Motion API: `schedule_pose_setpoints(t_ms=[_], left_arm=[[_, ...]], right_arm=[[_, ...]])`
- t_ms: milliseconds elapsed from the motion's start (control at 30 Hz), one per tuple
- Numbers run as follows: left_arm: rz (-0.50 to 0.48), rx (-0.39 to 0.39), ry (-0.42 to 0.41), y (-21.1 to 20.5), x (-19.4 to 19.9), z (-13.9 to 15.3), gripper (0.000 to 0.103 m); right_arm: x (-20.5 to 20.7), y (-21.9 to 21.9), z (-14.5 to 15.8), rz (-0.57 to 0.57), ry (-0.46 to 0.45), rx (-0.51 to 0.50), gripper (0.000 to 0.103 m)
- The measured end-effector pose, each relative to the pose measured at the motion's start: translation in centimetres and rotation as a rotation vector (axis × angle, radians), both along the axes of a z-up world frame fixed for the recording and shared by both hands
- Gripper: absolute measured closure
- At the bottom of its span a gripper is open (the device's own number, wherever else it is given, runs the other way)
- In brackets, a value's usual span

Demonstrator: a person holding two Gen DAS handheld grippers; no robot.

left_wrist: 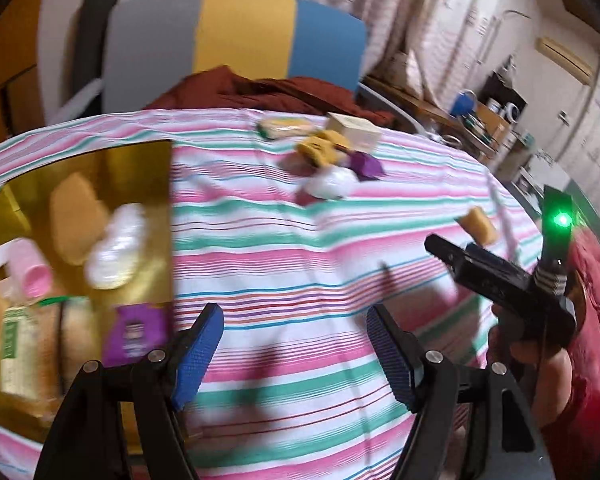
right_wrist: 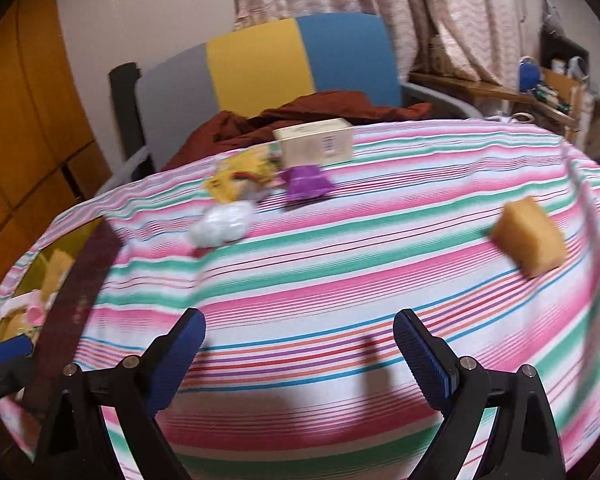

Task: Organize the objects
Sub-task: 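Move back to the items and grasp a yellow sponge with the right tool, then grasp the other plastic-wrapped bundle with the left tool while the right tool holds the sponge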

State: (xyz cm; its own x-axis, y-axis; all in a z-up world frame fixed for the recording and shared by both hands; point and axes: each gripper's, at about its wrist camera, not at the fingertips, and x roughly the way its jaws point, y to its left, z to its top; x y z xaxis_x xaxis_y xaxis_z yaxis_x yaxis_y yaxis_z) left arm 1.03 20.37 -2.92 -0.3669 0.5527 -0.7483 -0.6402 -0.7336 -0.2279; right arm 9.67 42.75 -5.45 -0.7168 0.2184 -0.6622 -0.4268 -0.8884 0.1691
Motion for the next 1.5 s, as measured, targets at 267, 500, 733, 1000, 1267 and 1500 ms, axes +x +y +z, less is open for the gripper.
schedule_pose_setpoints(t_ms=[267,500,733,1000,1267,1500], left_arm=[[-0.098,-0.068,-0.050,4.8,0.5,-2.3,0.028],[-0.114,-0.097,-0.068,6.2,0.9,-3.6,0.028],[-0.046,-0.086,-0.056,5.9,-0.2,-3.2,0.028],[-0.002,-0.080,-0.044,6.5,-2.3,-2.8,0.027],[-0.034,-0.100,0.011,10.3,-4.5,-2.6,0.027],[-0.010,-0.086,0.013,14.0,-8.6,-2.3,0.026]], right_arm=[[2.5,7.0,0.7,-0.146,-0.007,0.073,0.007],[3.3,13.6,2.0,-0.275,-0.002,0.160,0.004],[1.2,17.6,0.5,-0.304,-0.075,0.135,0.004],[-0.1,17.7,-1.2,-0.290,-0.153,0.117,0.036],[-1.7,14.4,-1.4,-0.226,-0.078,0.001,0.039],[-1.9,12.4,-2.0,-0.246,-0.063,0.047,0.039]])
